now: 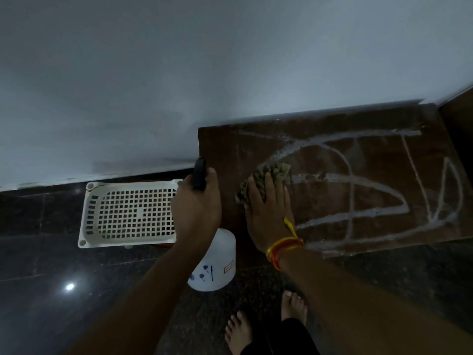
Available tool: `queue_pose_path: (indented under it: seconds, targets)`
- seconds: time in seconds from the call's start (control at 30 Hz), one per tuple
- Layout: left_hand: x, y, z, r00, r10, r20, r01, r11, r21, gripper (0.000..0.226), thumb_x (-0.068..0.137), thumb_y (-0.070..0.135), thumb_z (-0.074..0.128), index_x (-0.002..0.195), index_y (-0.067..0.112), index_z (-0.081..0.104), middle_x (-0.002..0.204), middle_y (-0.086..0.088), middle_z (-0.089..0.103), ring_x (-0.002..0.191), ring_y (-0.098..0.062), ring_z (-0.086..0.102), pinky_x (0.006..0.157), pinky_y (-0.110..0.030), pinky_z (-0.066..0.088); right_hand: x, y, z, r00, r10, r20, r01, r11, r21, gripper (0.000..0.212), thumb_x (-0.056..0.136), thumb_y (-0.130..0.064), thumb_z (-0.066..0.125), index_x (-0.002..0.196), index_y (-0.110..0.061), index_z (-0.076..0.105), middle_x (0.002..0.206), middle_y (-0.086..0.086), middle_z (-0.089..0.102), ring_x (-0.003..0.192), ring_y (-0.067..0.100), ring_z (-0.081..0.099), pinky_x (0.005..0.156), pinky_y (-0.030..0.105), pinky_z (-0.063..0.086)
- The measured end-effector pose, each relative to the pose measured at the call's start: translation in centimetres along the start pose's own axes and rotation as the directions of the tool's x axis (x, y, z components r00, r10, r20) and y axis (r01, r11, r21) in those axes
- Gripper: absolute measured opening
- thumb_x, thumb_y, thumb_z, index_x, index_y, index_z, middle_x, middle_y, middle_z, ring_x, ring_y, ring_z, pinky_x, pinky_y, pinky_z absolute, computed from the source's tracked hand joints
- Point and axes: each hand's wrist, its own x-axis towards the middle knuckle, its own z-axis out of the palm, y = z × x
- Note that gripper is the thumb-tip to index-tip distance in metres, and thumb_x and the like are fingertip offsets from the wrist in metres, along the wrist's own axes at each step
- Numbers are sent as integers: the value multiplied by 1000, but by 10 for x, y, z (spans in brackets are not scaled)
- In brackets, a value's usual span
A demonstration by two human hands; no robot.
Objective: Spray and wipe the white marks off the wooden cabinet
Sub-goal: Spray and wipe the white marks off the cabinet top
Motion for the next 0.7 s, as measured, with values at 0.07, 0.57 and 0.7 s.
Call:
queue_pose_path:
  seconds: [0.07,0.57,0.7]
  targets:
    - [2,1,1,1000,11,4,-11,1000,12,33,97,49,48,75,25,53,69,-9,64,64,-29,67,69,-48,59,27,-2,-1,999,-5,-37,5,1000,4,61,97,-39,35,151,-25,9,158,16,6,145,36,6,118,45,1]
    - [7,28,9,999,-27,-35,26,999,-21,37,96,47,50,72,20,56,63,-9,61,65,-38,67,65,-53,58,48,2,-3,998,-60,-33,59,998,-12,64,92,-37,46,149,-22,21,154,19,20,141,41,20,115,48,6]
    - [8,29,14,999,-16,-49,15,1000,-13,38,96,48,50,70,20,55,63,-11,63,64,-37,67,65,-51,59,93,-2,-11,998,-60,-23,60,998,25,63,96,-37,39,151,-23,13,157,17,9,143,40,11,118,48,3]
